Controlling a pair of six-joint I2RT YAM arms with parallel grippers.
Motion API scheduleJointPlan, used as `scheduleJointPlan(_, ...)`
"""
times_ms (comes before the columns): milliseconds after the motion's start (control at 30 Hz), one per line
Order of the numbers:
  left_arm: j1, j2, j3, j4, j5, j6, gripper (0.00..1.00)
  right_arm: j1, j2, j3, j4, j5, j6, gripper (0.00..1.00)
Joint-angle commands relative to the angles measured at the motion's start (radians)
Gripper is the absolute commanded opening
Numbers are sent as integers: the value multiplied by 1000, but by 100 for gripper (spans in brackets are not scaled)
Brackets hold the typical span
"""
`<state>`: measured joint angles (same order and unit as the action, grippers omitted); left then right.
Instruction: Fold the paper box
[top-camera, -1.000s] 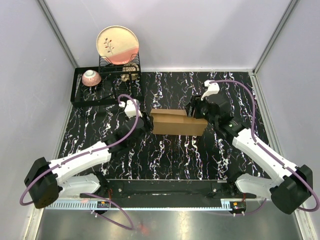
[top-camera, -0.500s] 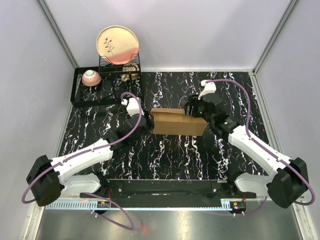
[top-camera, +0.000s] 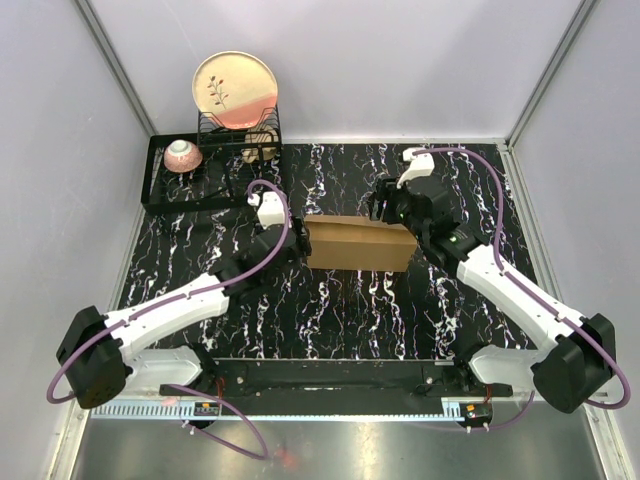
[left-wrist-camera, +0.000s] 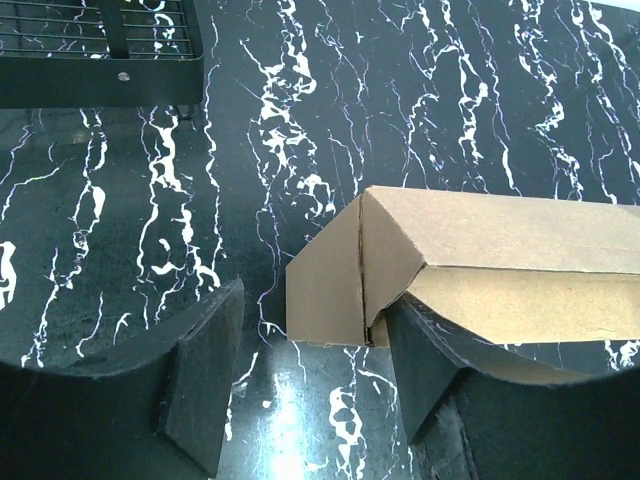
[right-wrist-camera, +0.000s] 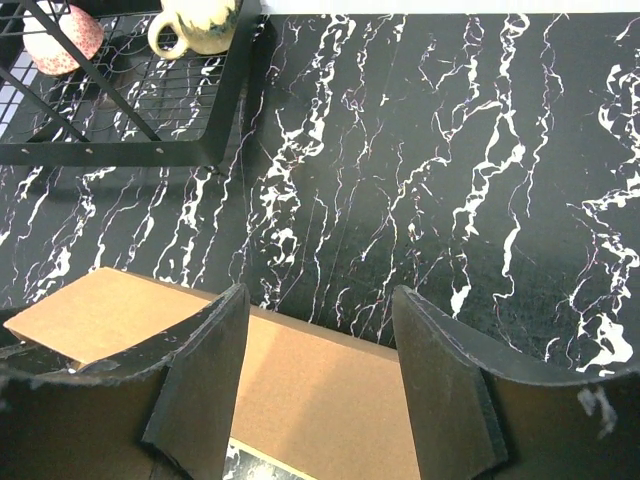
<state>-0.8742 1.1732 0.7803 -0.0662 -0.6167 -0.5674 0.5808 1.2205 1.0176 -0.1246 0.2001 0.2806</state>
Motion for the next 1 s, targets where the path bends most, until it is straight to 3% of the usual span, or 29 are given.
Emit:
scheduleJointPlan(0, -2, 3, 19, -133, 31, 57, 61, 4, -1, 50, 16, 44, -23, 66)
scheduleJointPlan(433, 0, -61, 56, -150, 28, 93, 68, 2, -1, 93, 2, 81, -41, 68)
scheduleJointPlan(967, 1, 49, 154, -133, 48, 103, 72, 1, 7, 99, -6, 65, -40, 69)
